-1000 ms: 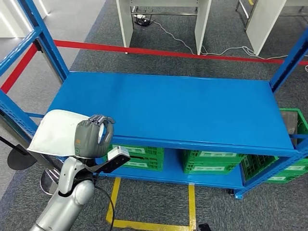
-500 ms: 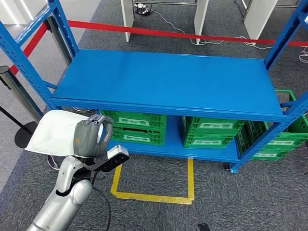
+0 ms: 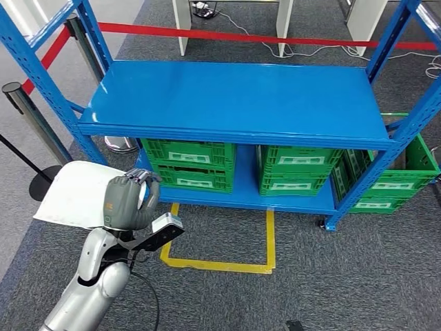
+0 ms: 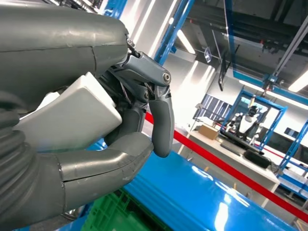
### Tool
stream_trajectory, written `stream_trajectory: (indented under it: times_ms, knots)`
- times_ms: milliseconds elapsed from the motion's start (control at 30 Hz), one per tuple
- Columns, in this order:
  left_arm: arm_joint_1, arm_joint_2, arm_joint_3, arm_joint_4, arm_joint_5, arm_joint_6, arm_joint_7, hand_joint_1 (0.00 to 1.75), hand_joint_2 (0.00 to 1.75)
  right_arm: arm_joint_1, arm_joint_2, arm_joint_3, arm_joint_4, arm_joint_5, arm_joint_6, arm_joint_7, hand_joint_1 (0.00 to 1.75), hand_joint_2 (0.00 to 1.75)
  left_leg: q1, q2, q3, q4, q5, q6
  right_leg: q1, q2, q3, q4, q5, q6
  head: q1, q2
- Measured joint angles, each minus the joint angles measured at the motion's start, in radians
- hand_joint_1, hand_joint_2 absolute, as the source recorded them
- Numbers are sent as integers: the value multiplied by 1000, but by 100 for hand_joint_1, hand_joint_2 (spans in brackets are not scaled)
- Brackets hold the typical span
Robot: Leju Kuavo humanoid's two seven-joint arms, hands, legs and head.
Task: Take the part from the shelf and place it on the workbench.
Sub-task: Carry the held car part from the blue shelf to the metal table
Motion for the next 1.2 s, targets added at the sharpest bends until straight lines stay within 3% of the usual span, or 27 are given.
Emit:
stream_trajectory:
  times_ms: [67,100,167,200,233,300,333,367,400,433,467,500,567,600,667,700,767,833,867,900,933,967,1033,1100,1200]
  knots:
    - [-1,0,-1,-3,0,0,0,175,175,-1,0,0,0,0,0,-2,0,0,-3,-2,69,-113,-19,10,2,1,-16,7,16,10,1,0]
    - [-2,0,-1,-5,0,0,0,175,175,-1,0,0,0,0,0,-3,0,0,-5,-2,77,-134,-25,14,3,1,-21,8,25,16,1,0]
    - [-2,1,-1,-6,0,0,0,175,175,1,0,0,0,0,1,-5,0,0,-5,0,61,-139,-12,26,1,2,-31,9,31,27,1,0]
    - [-2,0,-1,-6,0,-1,0,175,175,1,0,0,0,0,0,-6,0,0,-3,2,50,-141,0,34,1,2,-42,23,9,32,3,0]
    - [-3,0,-1,-6,1,-4,0,175,175,2,0,0,0,0,0,-6,0,0,-1,4,38,-143,11,42,0,3,-57,57,-30,37,4,0]
    - [-4,-3,-2,-6,2,-12,0,175,175,1,-1,0,0,-3,-3,-7,0,0,-1,6,9,-143,32,50,-2,4,-95,177,-127,46,7,0]
    - [-5,-4,-2,-6,3,-16,-1,175,175,1,-2,0,0,-4,-4,-7,0,0,-2,6,-6,-143,42,50,-3,4,-109,242,-149,49,6,0]
    - [-5,-6,-2,-6,3,-18,-1,175,175,1,-3,0,0,-5,-5,-7,0,0,-3,7,-20,-142,53,50,-3,4,-115,289,-144,52,6,0]
    - [-6,-8,-3,-6,3,-18,-1,175,175,1,-4,0,0,-6,-5,-7,0,0,-3,8,-34,-141,63,48,-4,4,-107,307,-116,53,6,0]
    - [-7,-9,-3,-7,3,-18,-1,175,175,1,-6,-1,0,-7,-6,-7,0,0,-3,9,-47,-139,73,46,-5,4,-82,291,-80,52,6,0]
    - [-8,-10,-3,-7,3,-18,-1,175,175,1,-7,-1,0,-7,-6,-8,0,0,-3,9,-58,-137,81,42,-5,3,-40,240,-53,51,7,0]
    - [-9,-10,-3,-9,3,-18,-1,175,175,0,-8,-2,0,-8,-7,-8,0,0,-4,9,-67,-133,87,38,-5,3,18,164,-47,49,7,0]
    - [-13,-11,-3,-13,1,-18,-1,175,175,-3,-9,-4,0,-9,-8,-8,0,0,-7,9,-81,-123,100,29,-3,4,110,25,-79,44,7,0]
    - [-14,-12,-4,-15,0,-18,-2,175,175,-4,-9,-5,0,-9,-8,-8,0,0,-8,9,-88,-120,107,24,-2,5,130,-11,-94,41,8,0]
    - [-16,-12,-4,-17,-1,-19,-2,175,175,-2,-9,-7,0,-9,-8,-8,0,0,-8,8,-99,-114,114,13,-4,6,125,-25,-96,27,8,0]
    - [-15,-12,-5,-17,-2,-19,-2,175,175,0,-9,-9,0,-10,-8,-8,0,0,-6,7,-107,-101,100,7,-5,5,120,-25,-90,18,6,0]
    - [-14,-11,-5,-18,-2,-19,-2,175,175,1,-9,-12,0,-10,-8,-8,0,0,-3,4,-138,-13,36,-4,-6,3,113,-25,-80,1,4,0]
    - [-13,-11,-6,-19,-2,-19,-2,175,175,2,-9,-15,0,-10,-8,-8,0,0,-1,3,-181,121,-33,-10,-4,3,103,-22,-73,-5,3,0]
    - [-12,-11,-6,-19,-2,-19,-2,175,175,3,-9,-15,0,-10,-8,-8,0,0,-1,3,-190,164,-46,-11,-3,3,98,-19,-71,-6,2,0]
    - [-11,-11,-7,-19,-4,-19,-2,175,175,3,-9,-16,0,-11,-8,-8,0,0,-1,3,-184,171,-39,-10,-2,3,94,-16,-70,-6,2,0]
    - [-11,-11,-8,-19,-5,-19,-2,175,175,4,-9,-16,0,-13,-8,-8,0,0,-1,3,-160,139,-15,-7,-1,4,92,-13,-70,-6,2,0]
    - [-11,-11,-8,-19,-7,-19,-2,175,175,3,-9,-17,0,-17,-8,-8,0,0,-2,2,-123,77,17,-1,0,5,91,-11,-70,-6,2,0]
    - [-13,-11,-9,-19,-10,-18,-2,175,175,2,-8,-20,1,-25,-8,-6,0,0,-3,-9,-57,-43,55,14,1,8,82,-9,-70,-2,5,0]
    - [-13,-11,-9,-21,-13,-18,-2,175,175,-2,-6,-23,2,-30,-8,-5,0,0,-8,-19,-37,-89,56,24,-2,13,71,-8,-65,7,4,0]
    - [-15,-14,-11,-23,-15,-18,-2,175,175,-3,-6,-25,2,-33,-9,-6,0,0,-5,-4,-32,-121,57,32,-3,19,57,2,-71,23,2,0]
